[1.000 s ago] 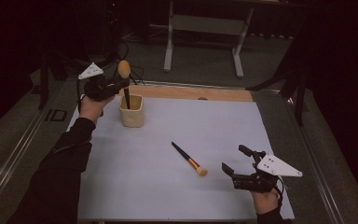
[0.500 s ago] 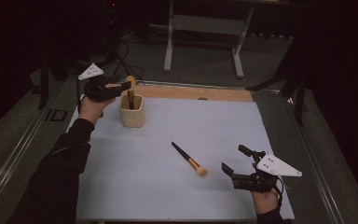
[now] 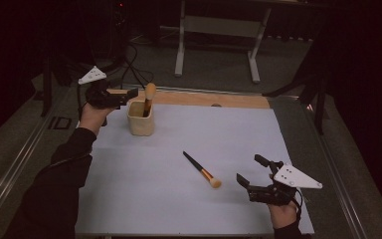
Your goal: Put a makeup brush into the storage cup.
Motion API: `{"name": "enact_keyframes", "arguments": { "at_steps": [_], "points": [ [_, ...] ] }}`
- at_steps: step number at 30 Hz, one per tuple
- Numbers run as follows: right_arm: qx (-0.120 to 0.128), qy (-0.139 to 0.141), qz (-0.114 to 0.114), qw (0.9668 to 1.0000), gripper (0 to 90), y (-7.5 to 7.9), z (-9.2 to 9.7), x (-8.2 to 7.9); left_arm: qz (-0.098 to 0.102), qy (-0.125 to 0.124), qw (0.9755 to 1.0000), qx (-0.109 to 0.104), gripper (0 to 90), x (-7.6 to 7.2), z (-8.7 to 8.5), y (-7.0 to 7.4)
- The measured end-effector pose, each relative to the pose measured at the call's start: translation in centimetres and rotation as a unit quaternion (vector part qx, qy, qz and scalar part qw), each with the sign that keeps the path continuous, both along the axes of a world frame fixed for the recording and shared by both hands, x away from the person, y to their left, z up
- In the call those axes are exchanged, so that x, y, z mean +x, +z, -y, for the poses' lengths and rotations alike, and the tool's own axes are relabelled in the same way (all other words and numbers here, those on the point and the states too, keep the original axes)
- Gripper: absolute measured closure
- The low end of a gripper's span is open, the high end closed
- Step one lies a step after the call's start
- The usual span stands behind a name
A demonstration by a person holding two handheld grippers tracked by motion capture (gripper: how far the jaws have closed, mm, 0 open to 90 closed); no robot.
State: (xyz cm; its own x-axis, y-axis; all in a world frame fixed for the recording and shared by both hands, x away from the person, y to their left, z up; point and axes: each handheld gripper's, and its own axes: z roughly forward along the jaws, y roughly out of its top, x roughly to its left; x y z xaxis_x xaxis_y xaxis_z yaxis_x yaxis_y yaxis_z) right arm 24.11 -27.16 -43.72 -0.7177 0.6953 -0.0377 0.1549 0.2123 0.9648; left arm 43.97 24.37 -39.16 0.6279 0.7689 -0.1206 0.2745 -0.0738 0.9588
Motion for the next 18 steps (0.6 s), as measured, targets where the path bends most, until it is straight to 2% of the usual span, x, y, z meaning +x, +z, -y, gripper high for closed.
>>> {"name": "enact_keyframes", "arguments": {
  "at_steps": [4,6,9,14,16,18],
  "points": [
    [-0.001,0.000,0.000,1.0000,13.7,0.0,0.0,0.0,-0.018,-0.023,0.9996,0.006,0.9,-0.3,0.3,0.1],
    [-0.001,0.000,0.000,1.0000,13.7,0.0,0.0,0.0,-0.017,-0.022,0.9996,0.007,0.8,-0.6,0.5,0.2],
    [-0.001,-0.001,0.001,1.0000,13.7,0.0,0.0,0.0,-0.019,-0.034,0.9993,-0.003,0.3,-1.1,0.5,0.3],
    [0.000,-0.002,0.000,1.0000,13.7,0.0,0.0,0.0,-0.022,-0.039,0.9990,0.001,0.3,-2.1,0.7,0.6],
    [0.000,-0.002,0.000,1.0000,13.7,0.0,0.0,0.0,-0.025,-0.043,0.9987,-0.009,0.3,-2.5,0.6,0.6],
    [-0.001,-0.001,0.000,1.0000,13.7,0.0,0.0,0.0,-0.020,-0.041,0.9989,-0.010,0.3,-3.0,0.6,0.7]
  ]
}}
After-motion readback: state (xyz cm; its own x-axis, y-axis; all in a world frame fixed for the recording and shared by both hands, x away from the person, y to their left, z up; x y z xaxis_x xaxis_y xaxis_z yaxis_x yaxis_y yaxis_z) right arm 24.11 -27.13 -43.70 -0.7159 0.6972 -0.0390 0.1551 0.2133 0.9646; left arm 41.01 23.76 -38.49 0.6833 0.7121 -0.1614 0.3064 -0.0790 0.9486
